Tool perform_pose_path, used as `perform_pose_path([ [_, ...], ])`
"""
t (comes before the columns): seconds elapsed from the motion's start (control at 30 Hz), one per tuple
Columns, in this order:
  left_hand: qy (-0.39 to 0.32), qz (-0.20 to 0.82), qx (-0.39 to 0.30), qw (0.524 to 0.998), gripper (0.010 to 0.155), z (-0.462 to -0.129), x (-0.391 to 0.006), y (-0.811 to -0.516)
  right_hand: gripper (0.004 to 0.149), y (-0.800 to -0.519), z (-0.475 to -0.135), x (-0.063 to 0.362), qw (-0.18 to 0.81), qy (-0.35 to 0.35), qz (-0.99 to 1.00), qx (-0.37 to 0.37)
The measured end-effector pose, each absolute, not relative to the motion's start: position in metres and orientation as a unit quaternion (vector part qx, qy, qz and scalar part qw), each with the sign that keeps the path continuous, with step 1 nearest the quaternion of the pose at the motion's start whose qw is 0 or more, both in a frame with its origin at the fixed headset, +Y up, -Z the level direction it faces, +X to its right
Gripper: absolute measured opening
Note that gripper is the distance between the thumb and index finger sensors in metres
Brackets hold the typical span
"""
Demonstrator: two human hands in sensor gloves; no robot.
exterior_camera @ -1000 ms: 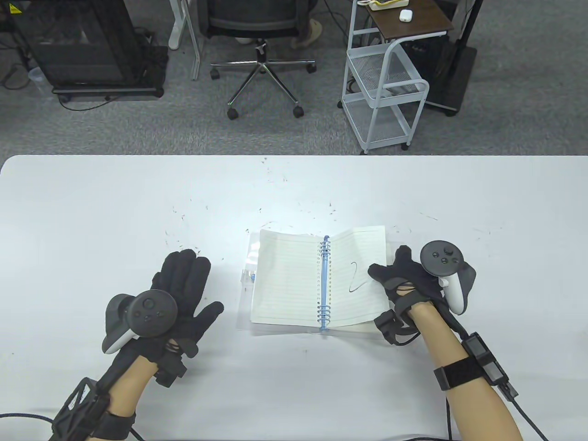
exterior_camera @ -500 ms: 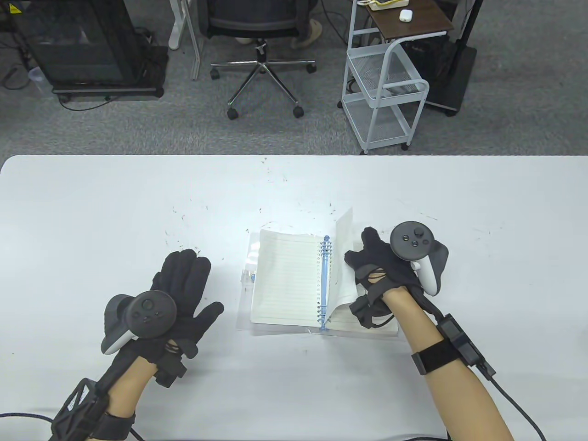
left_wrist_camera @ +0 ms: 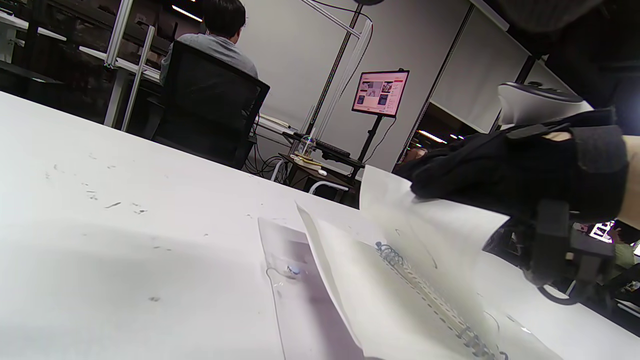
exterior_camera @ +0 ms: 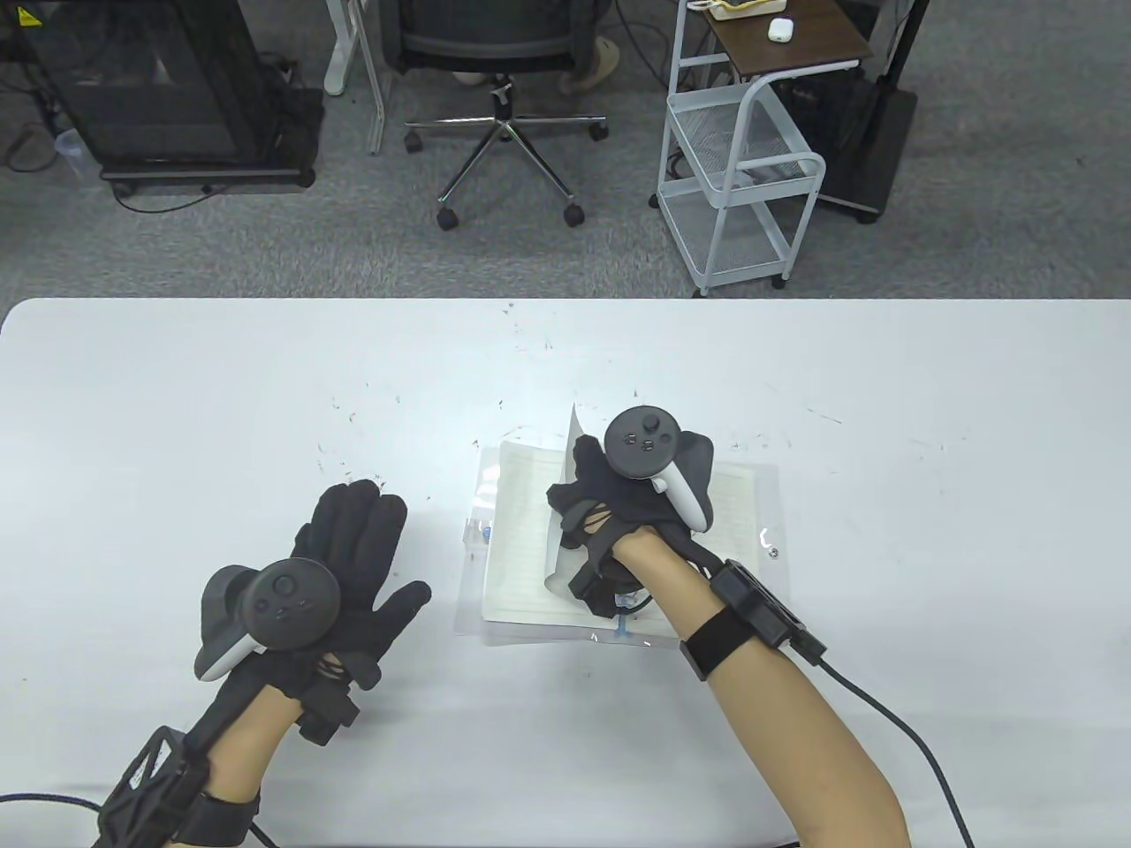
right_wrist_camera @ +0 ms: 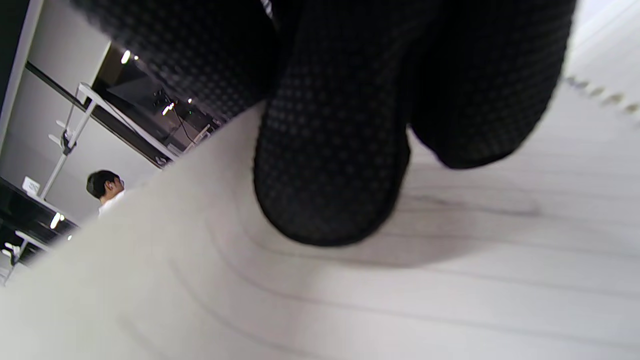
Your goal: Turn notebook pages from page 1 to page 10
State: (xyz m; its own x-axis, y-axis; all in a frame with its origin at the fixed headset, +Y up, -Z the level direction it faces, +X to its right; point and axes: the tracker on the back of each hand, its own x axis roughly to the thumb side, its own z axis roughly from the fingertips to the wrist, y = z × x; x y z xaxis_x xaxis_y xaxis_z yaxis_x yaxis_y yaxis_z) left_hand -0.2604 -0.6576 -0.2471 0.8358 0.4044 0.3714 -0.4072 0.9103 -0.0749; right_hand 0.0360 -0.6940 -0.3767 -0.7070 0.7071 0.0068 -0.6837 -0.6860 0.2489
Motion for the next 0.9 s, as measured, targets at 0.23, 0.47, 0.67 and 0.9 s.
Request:
perform_pose_path([
  [0.23, -0.194, 0.21, -0.001, 0.958, 0.087, -0.247, -0.26, -0.658, 0.071, -0.721, -0.383, 0.009, 0.345, 0.155, 0.924, 0.065],
  [0.47, -0.193, 0.208, -0.005, 0.959, 0.087, -0.248, -0.259, -0.659, 0.07, -0.74, -0.387, 0.001, 0.325, 0.171, 0.928, 0.064],
  [0.67, -0.192, 0.207, -0.006, 0.959, 0.087, -0.248, -0.259, -0.659, 0.071, -0.743, -0.386, 0.005, 0.353, 0.178, 0.916, 0.063],
  [0.9, -0.192, 0.207, -0.005, 0.959, 0.087, -0.248, -0.259, -0.659, 0.072, -0.723, -0.378, 0.043, 0.369, 0.132, 0.918, 0.057],
])
